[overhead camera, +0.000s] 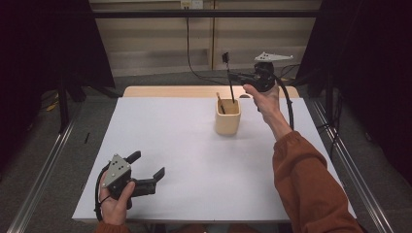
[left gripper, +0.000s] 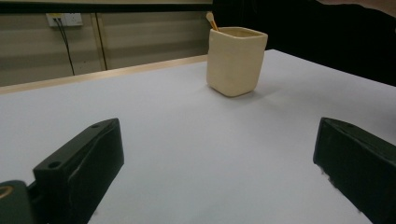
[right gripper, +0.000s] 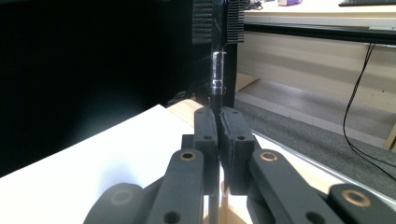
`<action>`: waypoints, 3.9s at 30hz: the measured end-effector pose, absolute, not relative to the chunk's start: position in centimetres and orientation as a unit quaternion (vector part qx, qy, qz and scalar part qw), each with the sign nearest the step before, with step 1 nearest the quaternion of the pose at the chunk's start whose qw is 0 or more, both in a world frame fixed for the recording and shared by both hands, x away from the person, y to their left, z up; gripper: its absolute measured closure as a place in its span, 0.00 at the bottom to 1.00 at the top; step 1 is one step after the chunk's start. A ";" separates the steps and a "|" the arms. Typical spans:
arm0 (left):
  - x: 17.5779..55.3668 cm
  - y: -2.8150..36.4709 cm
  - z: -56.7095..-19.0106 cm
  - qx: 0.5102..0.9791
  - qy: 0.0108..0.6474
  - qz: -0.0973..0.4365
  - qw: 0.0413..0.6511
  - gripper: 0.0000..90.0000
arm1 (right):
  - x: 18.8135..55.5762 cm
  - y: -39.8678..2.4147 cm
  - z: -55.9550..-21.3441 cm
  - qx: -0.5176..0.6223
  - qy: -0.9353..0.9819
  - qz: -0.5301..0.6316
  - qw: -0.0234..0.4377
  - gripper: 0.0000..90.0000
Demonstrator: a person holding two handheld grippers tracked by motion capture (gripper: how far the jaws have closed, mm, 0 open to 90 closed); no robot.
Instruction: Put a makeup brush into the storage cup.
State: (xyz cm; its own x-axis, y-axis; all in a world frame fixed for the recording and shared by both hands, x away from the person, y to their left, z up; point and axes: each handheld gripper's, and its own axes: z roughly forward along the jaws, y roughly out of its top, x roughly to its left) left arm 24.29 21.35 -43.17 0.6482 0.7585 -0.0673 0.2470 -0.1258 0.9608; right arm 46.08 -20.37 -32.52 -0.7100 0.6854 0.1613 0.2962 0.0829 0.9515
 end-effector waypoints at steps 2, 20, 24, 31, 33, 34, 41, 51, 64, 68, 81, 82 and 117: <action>24.3 21.4 -43.2 0.715 0.352 0.229 0.559 0.02 | 46.2 -20.3 -32.7 0.344 0.717 0.583 0.166 0.95; 24.3 21.4 -43.2 0.716 0.353 0.223 0.560 0.02 | 46.5 -19.7 -35.5 0.351 0.727 0.569 0.156 0.95; 24.3 21.5 -43.2 0.715 0.354 0.223 0.560 0.02 | 46.5 -19.9 -36.3 0.357 0.727 0.567 0.149 0.95; 24.3 21.5 -43.1 0.714 0.352 0.224 0.563 0.02 | 46.3 -19.9 -37.2 0.358 0.731 0.562 0.148 0.95; 24.3 21.5 -43.1 0.714 0.351 0.225 0.563 0.02 | 46.2 -19.9 -37.4 0.357 0.731 0.562 0.148 0.95; 24.3 21.5 -43.1 0.714 0.350 0.225 0.563 0.02 | 46.2 -19.9 -37.6 0.359 0.731 0.562 0.146 0.95; 24.3 21.4 -43.1 0.714 0.352 0.224 0.563 0.02 | 45.9 -19.9 -38.2 0.357 0.737 0.555 0.145 0.95; 24.3 21.4 -43.1 0.715 0.351 0.225 0.562 0.02 | 45.7 -20.0 -39.5 0.364 0.742 0.546 0.139 0.95; 24.3 21.4 -43.2 0.716 0.351 0.226 0.560 0.02 | 45.7 -20.1 -39.8 0.367 0.742 0.544 0.140 0.95; 24.3 21.4 -43.2 0.716 0.351 0.226 0.560 0.02 | 45.7 -20.0 -39.8 0.367 0.741 0.544 0.140 0.95; 24.5 21.5 -43.2 0.715 0.354 0.224 0.559 0.02 | 45.9 -20.4 -40.3 0.371 0.742 0.543 0.132 0.92; 24.5 21.5 -43.2 0.715 0.354 0.224 0.559 0.02 | 45.9 -20.4 -40.3 0.371 0.741 0.543 0.133 0.89; 24.6 21.7 -43.3 0.712 0.361 0.223 0.560 0.02 | 43.1 -21.6 -39.3 0.375 0.728 0.550 0.164 0.04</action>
